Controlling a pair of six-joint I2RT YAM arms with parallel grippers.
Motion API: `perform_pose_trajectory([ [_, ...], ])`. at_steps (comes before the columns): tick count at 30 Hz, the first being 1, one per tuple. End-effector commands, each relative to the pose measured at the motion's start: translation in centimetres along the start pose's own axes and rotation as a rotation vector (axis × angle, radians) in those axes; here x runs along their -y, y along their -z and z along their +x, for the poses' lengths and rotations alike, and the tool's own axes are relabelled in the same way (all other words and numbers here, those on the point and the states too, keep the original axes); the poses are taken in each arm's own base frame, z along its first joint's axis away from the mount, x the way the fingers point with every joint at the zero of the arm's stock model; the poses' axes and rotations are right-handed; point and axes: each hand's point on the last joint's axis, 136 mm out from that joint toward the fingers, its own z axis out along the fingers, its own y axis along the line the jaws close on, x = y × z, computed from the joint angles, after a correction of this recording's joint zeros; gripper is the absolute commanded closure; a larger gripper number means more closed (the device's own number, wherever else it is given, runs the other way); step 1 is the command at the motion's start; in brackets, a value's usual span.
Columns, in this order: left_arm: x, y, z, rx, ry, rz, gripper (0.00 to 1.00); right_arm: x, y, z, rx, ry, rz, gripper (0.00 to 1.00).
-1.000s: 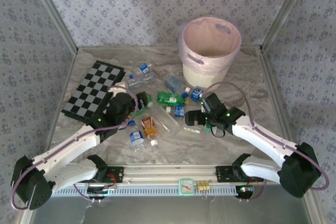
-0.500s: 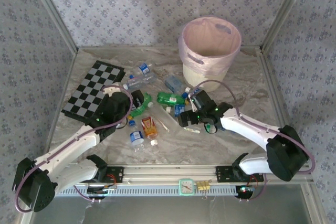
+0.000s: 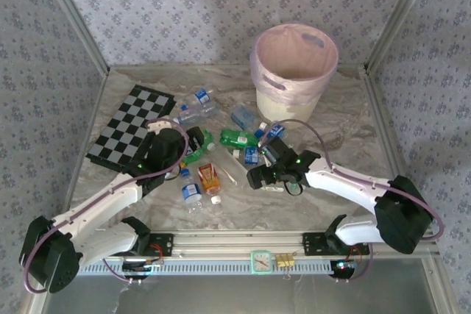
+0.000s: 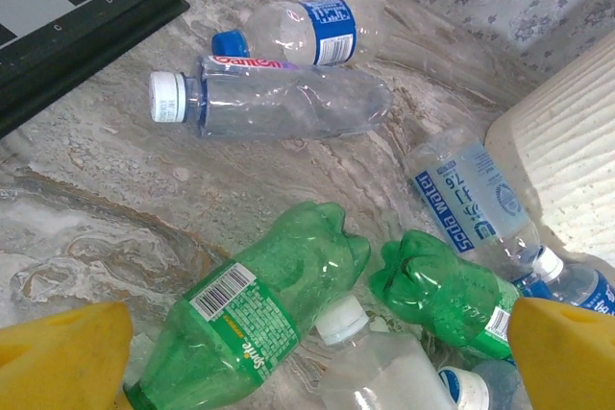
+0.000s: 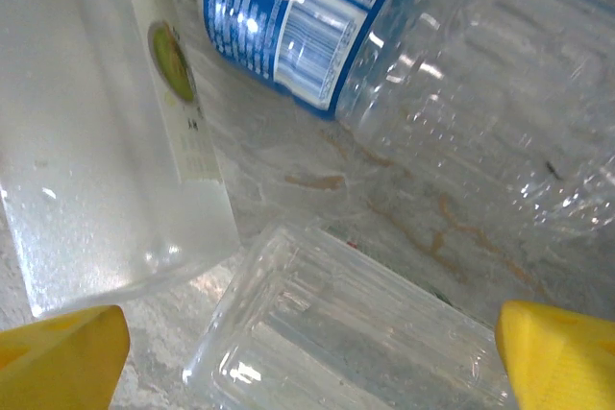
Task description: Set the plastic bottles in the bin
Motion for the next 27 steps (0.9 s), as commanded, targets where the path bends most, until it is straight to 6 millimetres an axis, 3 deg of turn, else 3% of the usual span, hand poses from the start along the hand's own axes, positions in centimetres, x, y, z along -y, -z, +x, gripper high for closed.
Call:
perform_pose_trajectory([
  [1, 0.9, -0.3, -0.4, 0.004, 0.022, 0.027, 0.00, 1.1, 0.2, 2.0, -0.055, 0.001, 0.080, 0.00],
  [12, 1.2, -0.7, -0.2, -0.012, 0.019, 0.030, 0.00, 2.9, 1.3, 3.9, -0.126, 0.112, 0.251, 0.00],
  [20, 1.0, -0.6, -0.2, -0.008, 0.017, 0.023, 0.00, 1.9, 1.4, 5.6, -0.197, 0.161, 0.200, 0.00],
  [27, 1.1, -0.5, -0.2, -0.012, 0.012, 0.028, 0.00, 1.8, 1.6, 4.9, -0.193, 0.177, 0.216, 0.00],
])
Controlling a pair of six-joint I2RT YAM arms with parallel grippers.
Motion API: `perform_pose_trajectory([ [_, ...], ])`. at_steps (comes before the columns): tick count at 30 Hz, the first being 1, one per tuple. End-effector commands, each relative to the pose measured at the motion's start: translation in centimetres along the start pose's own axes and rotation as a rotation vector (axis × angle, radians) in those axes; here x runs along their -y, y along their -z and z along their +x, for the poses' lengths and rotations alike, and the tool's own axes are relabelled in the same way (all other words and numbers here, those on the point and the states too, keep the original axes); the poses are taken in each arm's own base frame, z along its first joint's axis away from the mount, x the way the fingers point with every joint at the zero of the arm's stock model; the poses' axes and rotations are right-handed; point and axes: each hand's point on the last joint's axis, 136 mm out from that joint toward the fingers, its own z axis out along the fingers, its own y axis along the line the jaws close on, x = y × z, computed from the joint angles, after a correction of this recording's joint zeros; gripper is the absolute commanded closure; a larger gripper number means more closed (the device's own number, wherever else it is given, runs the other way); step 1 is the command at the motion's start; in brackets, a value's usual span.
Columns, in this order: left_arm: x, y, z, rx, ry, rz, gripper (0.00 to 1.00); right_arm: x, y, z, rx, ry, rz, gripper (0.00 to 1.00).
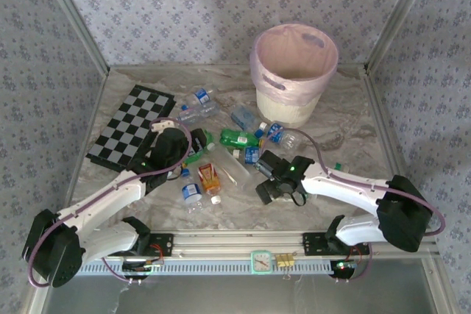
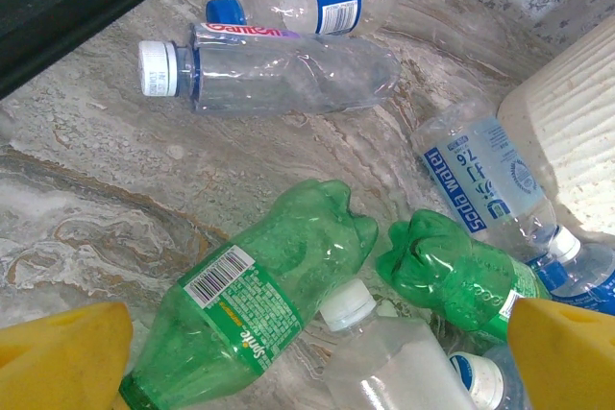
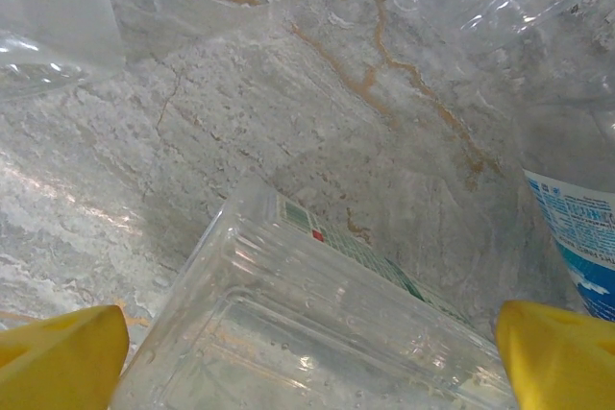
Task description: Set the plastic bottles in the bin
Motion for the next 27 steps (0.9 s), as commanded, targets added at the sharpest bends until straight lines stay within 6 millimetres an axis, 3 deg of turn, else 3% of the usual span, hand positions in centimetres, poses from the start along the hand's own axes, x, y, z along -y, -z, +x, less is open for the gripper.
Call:
perform_pose_trajectory([
  [1, 1.0, 0.4, -1.3, 0.031, 0.022, 0.031, 0.00, 0.4, 0.8, -0.2, -0.020, 0.025, 0.039, 0.00],
  [7, 1.0, 0.3, -1.4, 0.035, 0.013, 0.027, 0.00, 0.3, 3.4, -0.9, 0.006, 0.048, 0.066, 0.00],
  [11, 1.1, 0.2, -1.4, 0.028, -0.004, 0.026, 0.00, 1.9, 4.4, 0.9, -0.092, -0.030, 0.152, 0.00],
  [16, 1.1, -0.1, -1.3, 0.023, -0.010, 0.021, 0.00, 2.1, 3.9, 3.8, -0.202, -0.055, 0.234, 0.00],
  [20, 1.4, -0.3, -1.1, 0.012, -0.019, 0.027, 0.00, 2.5, 3.8, 4.8, -0.243, -0.046, 0.295, 0.00],
  [23, 1.6, -0.5, -1.1, 0.005, -0.021, 0.031, 0.00, 2.4, 3.2, 4.8, -0.261, -0.025, 0.310, 0.00],
  [27, 1.7, -0.3, -1.1, 0.001, -0.019, 0.033, 0.00, 2.3, 2.2, 2.9, -0.223, 0.034, 0.311, 0.00],
])
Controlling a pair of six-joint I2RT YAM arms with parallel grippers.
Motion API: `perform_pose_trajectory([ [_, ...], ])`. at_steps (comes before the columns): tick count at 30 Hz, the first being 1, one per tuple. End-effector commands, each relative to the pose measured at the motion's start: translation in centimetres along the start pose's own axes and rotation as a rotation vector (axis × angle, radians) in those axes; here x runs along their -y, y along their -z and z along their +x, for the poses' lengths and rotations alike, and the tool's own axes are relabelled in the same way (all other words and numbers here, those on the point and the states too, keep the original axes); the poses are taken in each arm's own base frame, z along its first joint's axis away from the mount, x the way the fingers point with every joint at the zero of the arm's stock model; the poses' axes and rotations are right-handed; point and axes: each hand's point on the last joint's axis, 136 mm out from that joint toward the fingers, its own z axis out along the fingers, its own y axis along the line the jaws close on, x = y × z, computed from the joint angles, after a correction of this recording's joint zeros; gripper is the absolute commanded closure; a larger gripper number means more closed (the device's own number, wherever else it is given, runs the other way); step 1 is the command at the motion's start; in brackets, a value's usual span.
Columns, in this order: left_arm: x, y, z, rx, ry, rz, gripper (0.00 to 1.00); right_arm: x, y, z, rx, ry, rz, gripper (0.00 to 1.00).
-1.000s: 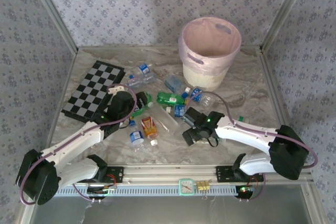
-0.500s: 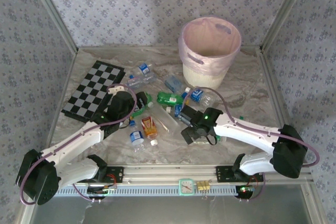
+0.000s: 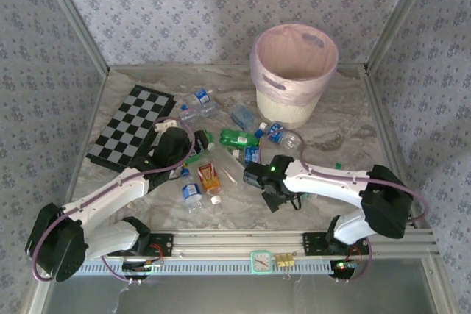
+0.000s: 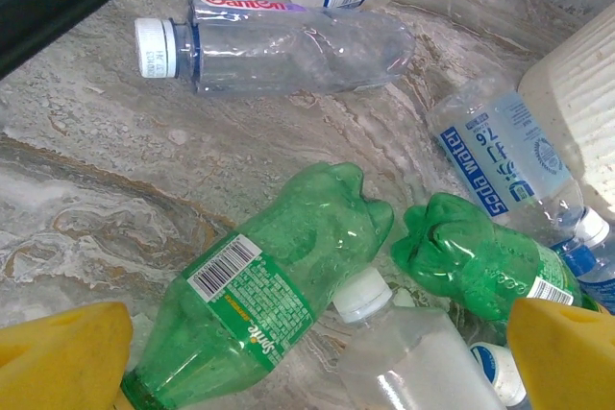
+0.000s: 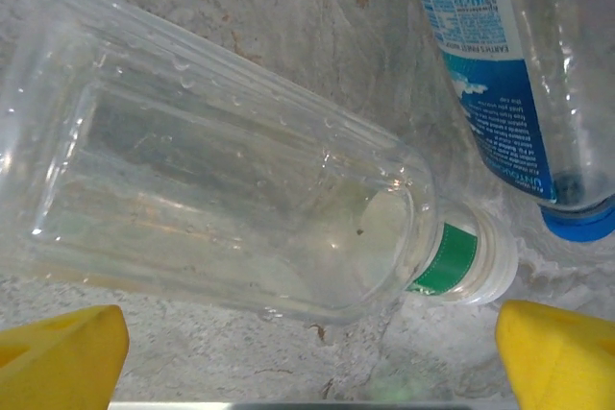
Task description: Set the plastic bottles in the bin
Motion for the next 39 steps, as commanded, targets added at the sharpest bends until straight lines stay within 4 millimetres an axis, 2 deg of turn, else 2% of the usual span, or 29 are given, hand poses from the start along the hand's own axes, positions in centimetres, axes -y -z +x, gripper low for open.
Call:
perform_pose_trajectory([
  [1, 1.8, 0.7, -2.0, 0.038, 0.011, 0.050, 0.00, 0.3, 0.0, -1.7, 0.034, 0.025, 0.023, 0.00],
  [6, 1.2, 1.6, -2.4, 0.057, 0.012, 0.037, 0.00, -0.9, -0.7, -4.2, 0.090, 0.032, -0.084, 0.00],
  [9, 0.7, 2.0, -2.6, 0.073, 0.015, 0.025, 0.00, -1.1, -1.4, -4.7, 0.087, 0.026, -0.134, 0.00],
  [15, 0.4, 2.3, -2.7, 0.088, 0.031, 0.025, 0.00, -1.7, -2.6, -4.6, 0.076, -0.016, -0.212, 0.01],
  [26, 0.9, 2.0, -2.7, 0.080, 0.034, 0.035, 0.00, -2.5, -4.3, -3.6, 0.040, -0.041, -0.231, 0.13],
  [33, 1.1, 1.9, -2.8, 0.078, 0.030, 0.037, 0.00, -2.4, -4.0, -3.9, 0.055, -0.043, -0.237, 0.33],
  [39, 1.5, 2.2, -3.2, 0.081, 0.030, 0.048, 0.00, -2.3, -1.9, -4.8, 0.121, -0.058, -0.281, 0.45],
])
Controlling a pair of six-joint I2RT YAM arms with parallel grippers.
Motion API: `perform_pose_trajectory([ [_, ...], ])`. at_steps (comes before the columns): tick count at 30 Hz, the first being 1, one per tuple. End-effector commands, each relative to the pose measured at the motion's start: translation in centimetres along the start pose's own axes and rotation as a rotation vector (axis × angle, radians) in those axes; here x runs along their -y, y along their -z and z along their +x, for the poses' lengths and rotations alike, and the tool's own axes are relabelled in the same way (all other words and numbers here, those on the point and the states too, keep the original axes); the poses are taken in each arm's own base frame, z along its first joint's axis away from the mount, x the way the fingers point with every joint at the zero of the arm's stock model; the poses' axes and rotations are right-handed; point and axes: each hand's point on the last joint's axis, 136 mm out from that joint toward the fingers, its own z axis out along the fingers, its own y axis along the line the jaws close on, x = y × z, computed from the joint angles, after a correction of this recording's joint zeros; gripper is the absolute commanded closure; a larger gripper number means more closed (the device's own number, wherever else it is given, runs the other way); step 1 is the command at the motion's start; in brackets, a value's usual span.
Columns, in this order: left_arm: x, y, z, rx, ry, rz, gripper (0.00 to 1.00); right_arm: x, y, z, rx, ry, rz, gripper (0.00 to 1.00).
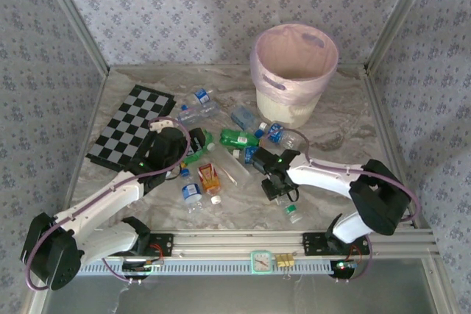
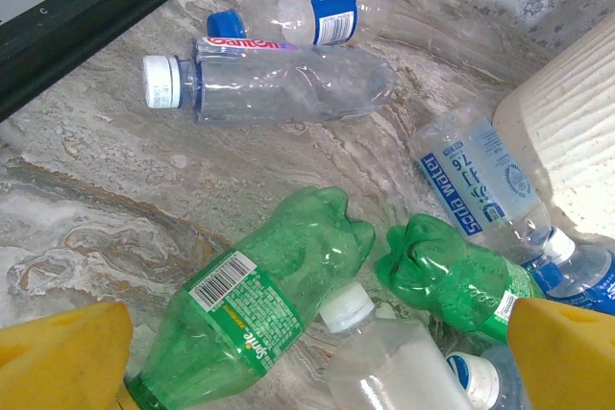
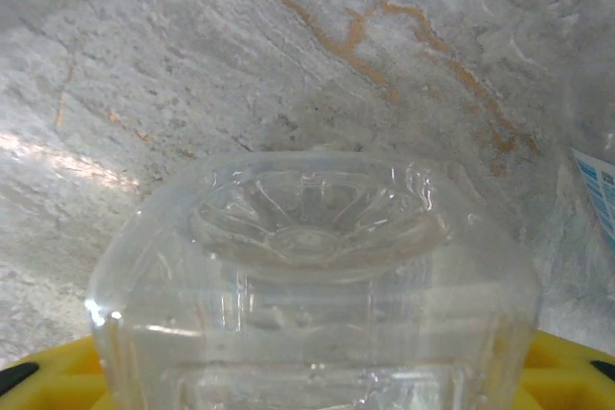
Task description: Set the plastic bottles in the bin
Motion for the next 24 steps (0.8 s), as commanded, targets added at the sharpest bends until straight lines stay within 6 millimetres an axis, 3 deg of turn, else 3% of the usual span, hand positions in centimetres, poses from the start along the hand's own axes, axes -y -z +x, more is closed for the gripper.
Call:
perform_pose_trajectory([
  [1, 1.4, 0.6, -1.9, 0.036, 0.014, 0.034, 0.00, -0.2, 2.0, -1.0, 0.062, -0.012, -0.041, 0.46],
  [5, 1.6, 1.1, -1.8, 0.024, 0.019, 0.052, 0.00, -0.5, 4.9, -2.4, 0.160, -0.032, -0.107, 0.49],
  [11, 1.8, 1.8, -0.7, -0.034, 0.039, 0.091, 0.00, -0.7, 10.7, -5.9, 0.379, -0.070, -0.232, 0.49],
  [16, 2.6, 2.4, -0.8, -0.048, 0.018, 0.128, 0.00, -0.9, 17.5, -10.3, 0.635, -0.100, -0.380, 0.50],
  [23, 3.0, 2.8, -1.6, -0.039, -0.037, 0.137, 0.00, 1.2, 26.2, -14.9, 0.898, -0.124, -0.425, 0.51],
  [24, 3.2, 3.0, -1.9, -0.034, -0.040, 0.144, 0.00, 1.8, 28.9, -15.7, 0.960, -0.132, -0.441, 0.51],
])
